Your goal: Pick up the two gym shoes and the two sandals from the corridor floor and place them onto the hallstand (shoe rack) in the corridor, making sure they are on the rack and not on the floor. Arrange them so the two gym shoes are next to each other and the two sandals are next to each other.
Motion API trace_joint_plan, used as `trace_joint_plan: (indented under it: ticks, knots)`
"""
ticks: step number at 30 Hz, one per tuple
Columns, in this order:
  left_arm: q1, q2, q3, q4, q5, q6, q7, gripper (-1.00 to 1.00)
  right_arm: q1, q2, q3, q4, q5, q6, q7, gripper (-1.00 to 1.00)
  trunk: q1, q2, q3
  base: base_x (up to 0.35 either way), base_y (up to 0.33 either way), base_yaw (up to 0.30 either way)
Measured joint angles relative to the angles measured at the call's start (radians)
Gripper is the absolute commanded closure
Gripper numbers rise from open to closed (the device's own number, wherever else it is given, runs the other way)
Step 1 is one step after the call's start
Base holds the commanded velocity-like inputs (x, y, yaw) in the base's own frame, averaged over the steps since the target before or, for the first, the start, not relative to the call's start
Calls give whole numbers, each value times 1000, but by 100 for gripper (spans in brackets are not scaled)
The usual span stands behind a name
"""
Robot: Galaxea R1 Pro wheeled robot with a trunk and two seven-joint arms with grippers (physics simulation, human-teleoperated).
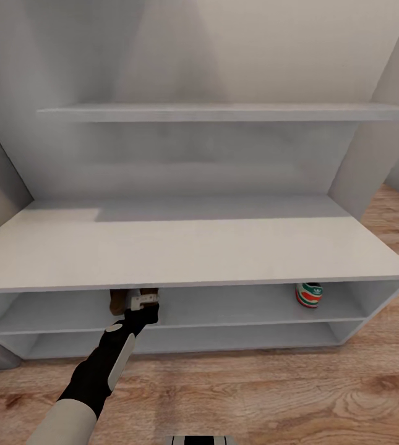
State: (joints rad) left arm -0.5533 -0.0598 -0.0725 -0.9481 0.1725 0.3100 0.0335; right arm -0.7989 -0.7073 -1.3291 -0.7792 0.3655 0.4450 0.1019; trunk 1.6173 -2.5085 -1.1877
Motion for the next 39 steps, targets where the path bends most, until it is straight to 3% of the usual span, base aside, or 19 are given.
trace_joint_plan:
  ticks: [2, 3, 15, 39]
  knots:
    - [0, 0, 0, 0, 0, -1, 0, 100, 0, 0, 0, 0, 0, 0, 0, 100, 0, 0, 0, 0, 0, 0]
    - [0, 0, 0, 0, 0, -2, 0, -100, 0, 0, 0, 0, 0, 0, 0, 100, 0, 0, 0, 0, 0, 0]
    - [1, 1, 0, 0, 1, -16, 0, -100, 0, 0, 0, 0, 0, 0, -1, 100, 0, 0, 0, -25, 0, 0]
    - [1, 1, 0, 0, 1, -20, 0, -100, 0, 0, 0, 0, 0, 1, -1, 100, 1, 0, 0, -322, -36, 0]
